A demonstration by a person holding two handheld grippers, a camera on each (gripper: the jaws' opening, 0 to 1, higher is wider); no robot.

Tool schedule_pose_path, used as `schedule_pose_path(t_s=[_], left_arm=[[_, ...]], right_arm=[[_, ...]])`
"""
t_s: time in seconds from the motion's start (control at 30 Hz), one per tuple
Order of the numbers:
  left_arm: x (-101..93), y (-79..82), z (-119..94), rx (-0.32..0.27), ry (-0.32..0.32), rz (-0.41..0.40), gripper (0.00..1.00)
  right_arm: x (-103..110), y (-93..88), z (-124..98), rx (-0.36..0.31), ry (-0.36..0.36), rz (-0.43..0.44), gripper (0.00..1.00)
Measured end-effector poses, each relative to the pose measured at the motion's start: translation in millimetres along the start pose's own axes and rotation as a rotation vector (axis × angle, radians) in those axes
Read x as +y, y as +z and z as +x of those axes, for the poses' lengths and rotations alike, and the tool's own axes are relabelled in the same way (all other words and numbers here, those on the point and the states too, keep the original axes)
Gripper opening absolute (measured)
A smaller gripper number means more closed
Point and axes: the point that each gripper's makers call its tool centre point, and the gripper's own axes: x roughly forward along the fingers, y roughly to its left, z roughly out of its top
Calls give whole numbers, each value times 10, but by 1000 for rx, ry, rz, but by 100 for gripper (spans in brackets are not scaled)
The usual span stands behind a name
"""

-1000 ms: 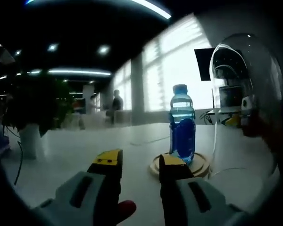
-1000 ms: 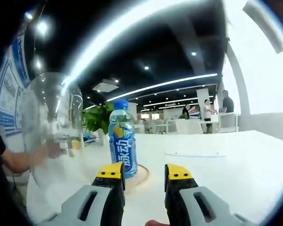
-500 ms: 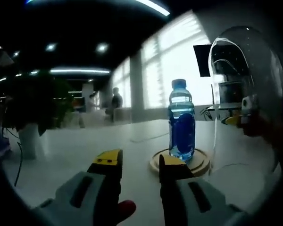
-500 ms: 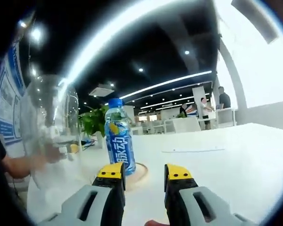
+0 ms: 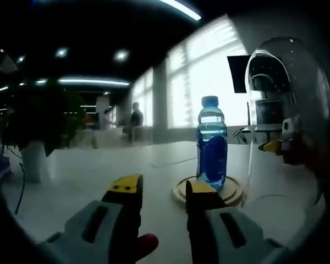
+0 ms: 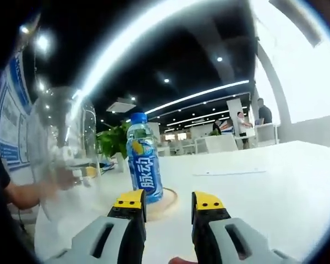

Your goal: Open the cover put in the Mizone put the cover back on

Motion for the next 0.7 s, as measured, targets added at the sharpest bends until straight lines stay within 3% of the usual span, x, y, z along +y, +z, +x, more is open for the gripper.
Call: schedule_pose_path(t_s=[0.7], left_arm=[[-116,5,-31,6,-14,3,25]], right_arm=[[6,-23,-5,9,0,-16,26]])
